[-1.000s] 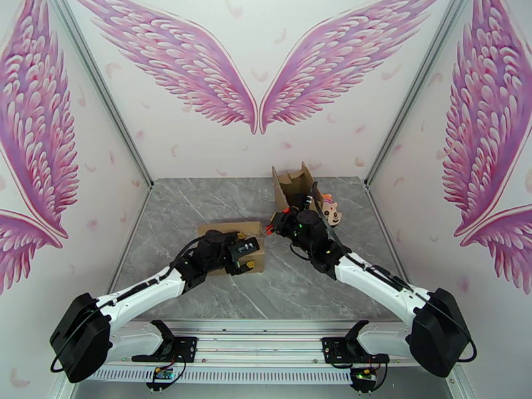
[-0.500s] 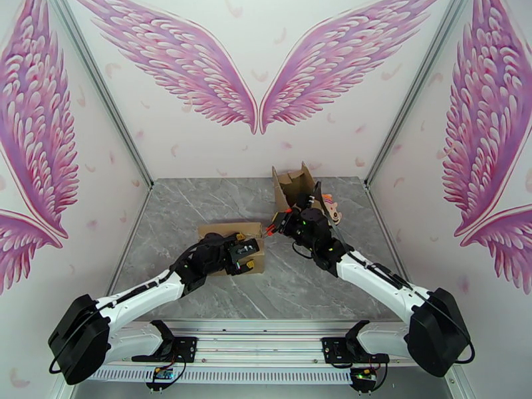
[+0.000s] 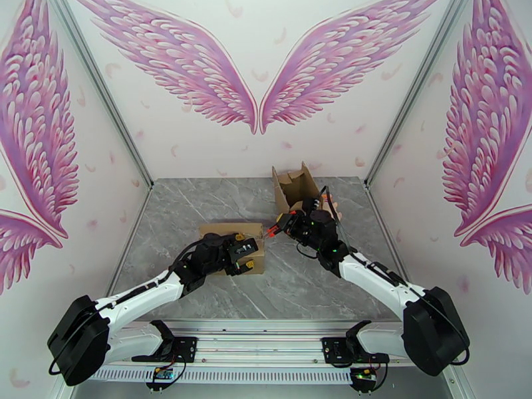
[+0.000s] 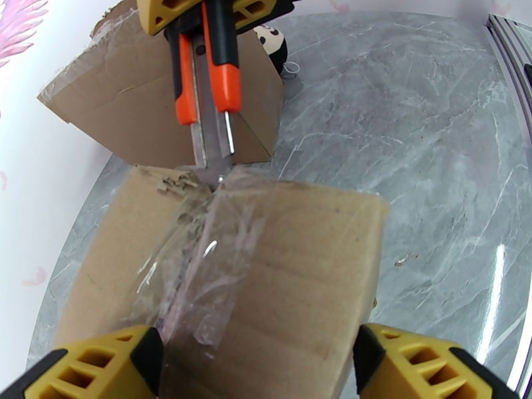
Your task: Unpack the express box
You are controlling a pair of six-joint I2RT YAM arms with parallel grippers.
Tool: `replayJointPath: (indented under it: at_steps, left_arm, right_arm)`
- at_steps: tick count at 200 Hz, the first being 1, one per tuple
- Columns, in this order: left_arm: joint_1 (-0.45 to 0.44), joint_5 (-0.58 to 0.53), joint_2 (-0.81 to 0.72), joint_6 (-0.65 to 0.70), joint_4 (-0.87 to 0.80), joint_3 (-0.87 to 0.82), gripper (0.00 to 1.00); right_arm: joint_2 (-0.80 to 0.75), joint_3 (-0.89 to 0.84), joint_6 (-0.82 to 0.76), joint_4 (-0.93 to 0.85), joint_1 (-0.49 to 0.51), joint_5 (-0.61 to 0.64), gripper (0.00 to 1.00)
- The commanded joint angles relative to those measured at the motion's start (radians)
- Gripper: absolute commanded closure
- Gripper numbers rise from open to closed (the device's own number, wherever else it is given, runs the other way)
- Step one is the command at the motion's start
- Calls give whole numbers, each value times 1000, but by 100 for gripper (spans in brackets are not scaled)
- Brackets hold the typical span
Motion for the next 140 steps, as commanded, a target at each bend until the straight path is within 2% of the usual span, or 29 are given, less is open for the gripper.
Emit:
replayJointPath:
  at_steps: [1,30,77,140]
  left_arm:
    - [28,-87,-7,-32,20,0,22]
    - [30,-113,-7,-43,17,2,23]
    - [35,-145,-6,-63,16,12,23]
    - [28,-76,10,-79,-23,46,24]
  right_arm:
    - [18,-17,28,-135,3,-157,100]
    - [10,-20,38,-170,-22,-191,100]
    - [-56,43,-68,-343,-53,-154,100]
    - [-80,9,-21,-294,-33,-142,100]
